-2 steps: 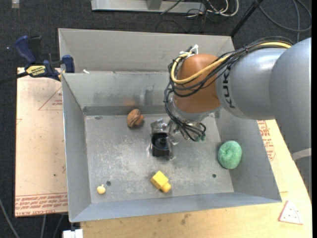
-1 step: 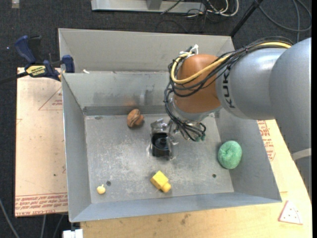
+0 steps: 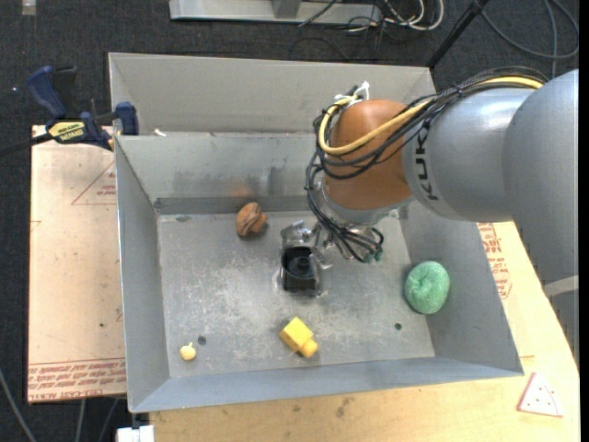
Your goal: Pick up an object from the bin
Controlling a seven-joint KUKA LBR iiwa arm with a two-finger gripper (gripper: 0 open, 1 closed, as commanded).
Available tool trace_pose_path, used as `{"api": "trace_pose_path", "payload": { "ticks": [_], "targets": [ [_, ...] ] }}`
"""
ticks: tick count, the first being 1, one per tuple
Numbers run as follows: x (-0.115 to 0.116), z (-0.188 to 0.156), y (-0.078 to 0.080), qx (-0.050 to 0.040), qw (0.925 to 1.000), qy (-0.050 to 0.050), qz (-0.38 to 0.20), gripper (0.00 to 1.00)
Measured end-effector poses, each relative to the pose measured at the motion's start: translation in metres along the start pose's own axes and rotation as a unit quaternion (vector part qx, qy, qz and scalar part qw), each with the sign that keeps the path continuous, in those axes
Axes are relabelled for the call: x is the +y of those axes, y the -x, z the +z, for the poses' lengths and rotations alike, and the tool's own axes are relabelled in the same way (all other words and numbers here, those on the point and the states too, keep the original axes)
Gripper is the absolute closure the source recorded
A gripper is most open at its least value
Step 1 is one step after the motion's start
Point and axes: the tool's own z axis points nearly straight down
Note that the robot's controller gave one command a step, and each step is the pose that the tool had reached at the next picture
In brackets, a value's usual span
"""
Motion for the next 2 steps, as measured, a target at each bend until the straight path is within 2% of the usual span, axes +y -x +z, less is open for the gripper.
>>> {"api": "trace_pose_path", "payload": {
  "ticks": [1,2],
  "targets": [
    [0.001,-0.018,-0.002,0.0046,1.0000,0.002,0.000,1.00],
    [0.001,-0.035,0.000,0.0008,1.0000,0.000,0.000,1.00]
  ]
}}
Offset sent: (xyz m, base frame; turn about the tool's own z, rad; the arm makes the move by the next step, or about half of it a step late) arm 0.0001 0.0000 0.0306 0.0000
